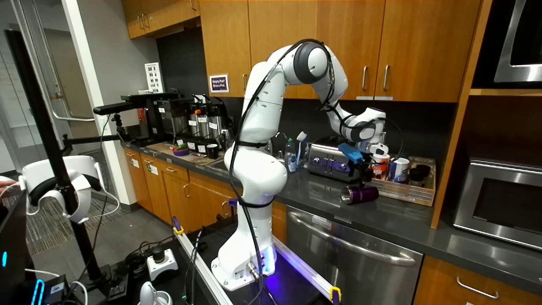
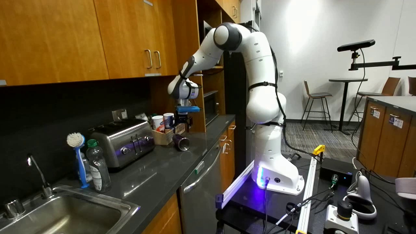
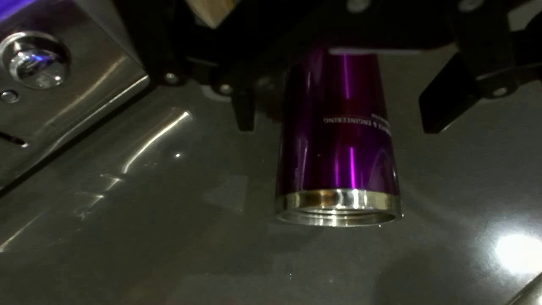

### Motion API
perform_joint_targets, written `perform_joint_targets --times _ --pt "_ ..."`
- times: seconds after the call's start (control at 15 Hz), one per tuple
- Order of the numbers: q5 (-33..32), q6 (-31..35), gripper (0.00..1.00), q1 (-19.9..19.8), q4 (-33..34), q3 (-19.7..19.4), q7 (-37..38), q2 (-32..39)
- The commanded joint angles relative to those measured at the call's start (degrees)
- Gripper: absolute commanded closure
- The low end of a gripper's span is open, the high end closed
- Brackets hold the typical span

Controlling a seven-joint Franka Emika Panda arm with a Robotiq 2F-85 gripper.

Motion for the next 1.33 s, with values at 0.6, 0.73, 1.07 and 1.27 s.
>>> perform_joint_targets --times 0.6,0.73,1.07,1.27 --pt "-9.12 5.43 0.0 3.19 4.1 -0.81 7.37 5.67" --pt "-9.46 5.08 0.0 3.53 5.91 -0.82 7.88 7.42" --pt "-6.94 3.77 0.0 2.77 10.19 0.1 5.68 11.91" --pt "-3.63 2.22 0.0 1.02 11.79 0.98 3.83 13.99"
